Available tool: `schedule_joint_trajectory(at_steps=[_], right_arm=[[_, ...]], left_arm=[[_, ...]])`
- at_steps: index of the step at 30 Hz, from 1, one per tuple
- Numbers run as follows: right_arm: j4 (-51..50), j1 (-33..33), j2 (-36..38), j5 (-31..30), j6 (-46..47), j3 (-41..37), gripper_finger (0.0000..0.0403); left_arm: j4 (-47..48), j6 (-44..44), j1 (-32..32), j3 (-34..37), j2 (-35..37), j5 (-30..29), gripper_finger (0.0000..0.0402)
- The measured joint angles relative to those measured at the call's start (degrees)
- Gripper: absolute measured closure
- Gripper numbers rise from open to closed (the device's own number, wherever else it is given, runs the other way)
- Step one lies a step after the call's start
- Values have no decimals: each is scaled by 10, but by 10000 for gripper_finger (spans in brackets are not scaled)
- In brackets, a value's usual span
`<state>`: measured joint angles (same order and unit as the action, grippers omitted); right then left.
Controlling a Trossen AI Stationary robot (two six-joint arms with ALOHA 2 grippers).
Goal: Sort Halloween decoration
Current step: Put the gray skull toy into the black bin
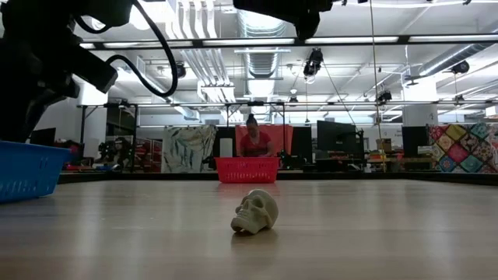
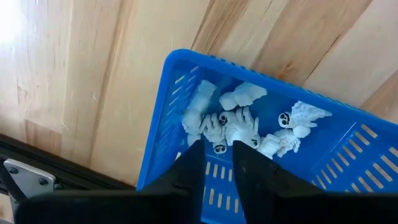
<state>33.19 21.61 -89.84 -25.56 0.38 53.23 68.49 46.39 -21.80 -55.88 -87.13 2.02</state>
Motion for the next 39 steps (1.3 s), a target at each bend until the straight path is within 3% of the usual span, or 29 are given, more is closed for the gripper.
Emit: schedule_joint_trajectory(at_steps=[7,13,18,23,29,39], right_arm=[[-80,0,0,0,37,22,301],[-302,0,0,1,94,105,300],[-443,8,-2,6,126,158,303],[-467,23,-3,58,127,162,301],[-475,36,-4,155,116,157,305],[-477,39,-4,170,94,134,305]], left_arm=[[0,-6,0,-13,0,-22,334],[-11,-52,-3,-63,0,-107,333],[-82,-141,-13,-108,1,-190,333],[-150,-225,-31,-130,1,-268,333],[-195,-249,-63,-133,1,-385,333],[-387,-344,-84,-69,5,-385,351]])
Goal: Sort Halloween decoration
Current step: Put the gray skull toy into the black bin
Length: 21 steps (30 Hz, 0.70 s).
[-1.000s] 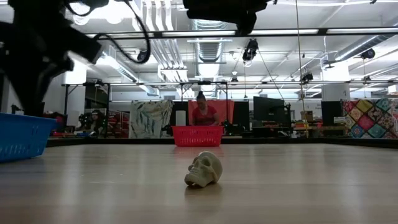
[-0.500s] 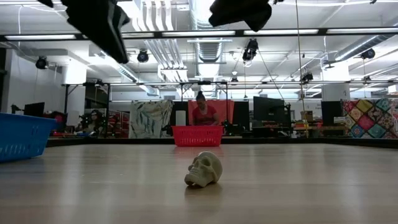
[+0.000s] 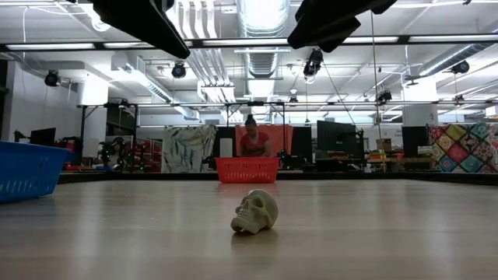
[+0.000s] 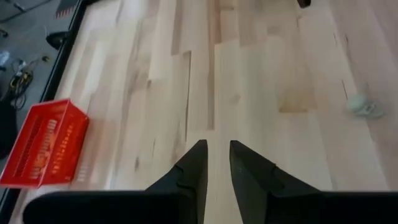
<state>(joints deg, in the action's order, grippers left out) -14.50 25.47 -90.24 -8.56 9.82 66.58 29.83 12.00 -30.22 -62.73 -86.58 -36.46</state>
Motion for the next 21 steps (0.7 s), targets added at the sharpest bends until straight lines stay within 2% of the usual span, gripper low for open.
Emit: schedule_joint_trajectory(at_steps=[5,8,11,16,21], right_arm=[[13,0,0,0,-1,-12,305],[72,0,0,0,-20,-34,305],[128,0,0,0,-39,-58,305],[177,0,0,0,-43,-84,305],[259,0,0,0,-48,-113,305]], left_arm=[[-99,-37,0,34,1,0,359],[-217,-86,0,62,1,4,359],[-298,-139,1,77,1,27,359],[-379,-199,0,79,11,42,359],[-424,-234,1,92,43,105,359]])
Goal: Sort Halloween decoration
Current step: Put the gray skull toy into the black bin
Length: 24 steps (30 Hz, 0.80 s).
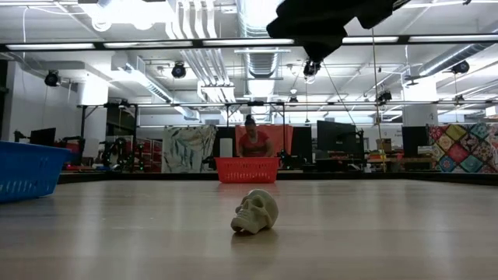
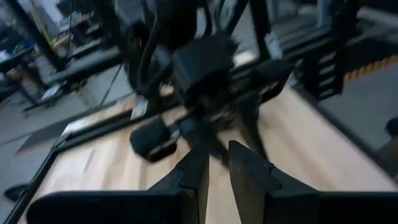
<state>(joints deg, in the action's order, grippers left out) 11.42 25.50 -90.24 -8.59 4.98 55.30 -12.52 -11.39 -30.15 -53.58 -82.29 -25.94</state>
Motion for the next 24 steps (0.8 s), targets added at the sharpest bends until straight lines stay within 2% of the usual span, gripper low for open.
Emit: schedule_joint_trajectory(at_steps=[8,14,19,24], right_arm=[[123,1,-42,9,-17,-12,305],[113,3,-94,16,-21,11,305],[113,8,-114,16,-20,24,303],[113,11,-125,16,-14,26,272]], left_arm=[[-128,8,-1,87,66,25,359],[-222,39,-2,155,109,42,359],[-246,65,-1,186,134,42,359],[-250,81,-3,190,135,41,359]])
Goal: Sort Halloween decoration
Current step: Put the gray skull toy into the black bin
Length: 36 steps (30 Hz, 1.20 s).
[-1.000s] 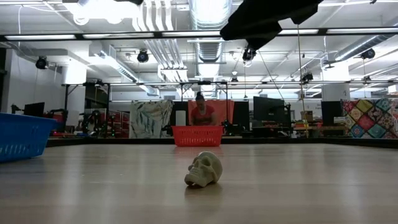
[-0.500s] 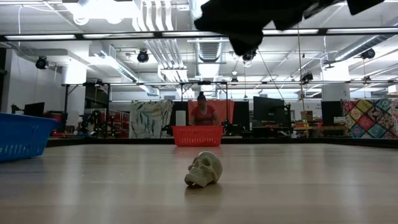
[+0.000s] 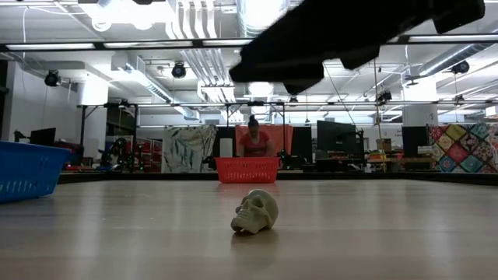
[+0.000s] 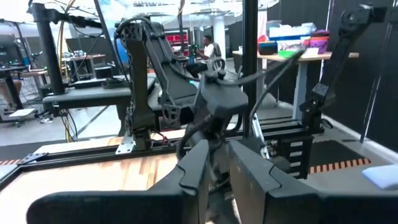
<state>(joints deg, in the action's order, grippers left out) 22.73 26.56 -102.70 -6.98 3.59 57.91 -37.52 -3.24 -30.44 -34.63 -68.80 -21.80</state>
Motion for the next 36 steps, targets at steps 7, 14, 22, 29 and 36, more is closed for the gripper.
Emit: schedule_joint_trajectory(at_steps=[7,14,22,29,36], right_arm=[[-1,-1,-37,0,19,0,205],[5,-1,-71,13,25,-1,188],[13,-1,-112,14,29,0,197],[40,-2,-124,14,27,0,210],[48,-6,-125,28,18,0,227]], left_arm=[[-3,5,0,0,-4,0,359],[-2,6,0,-2,-4,-1,359],[-2,6,0,-3,-5,-1,359],[-2,6,0,-3,-5,-1,359],[-2,6,0,-3,-5,-1,359]])
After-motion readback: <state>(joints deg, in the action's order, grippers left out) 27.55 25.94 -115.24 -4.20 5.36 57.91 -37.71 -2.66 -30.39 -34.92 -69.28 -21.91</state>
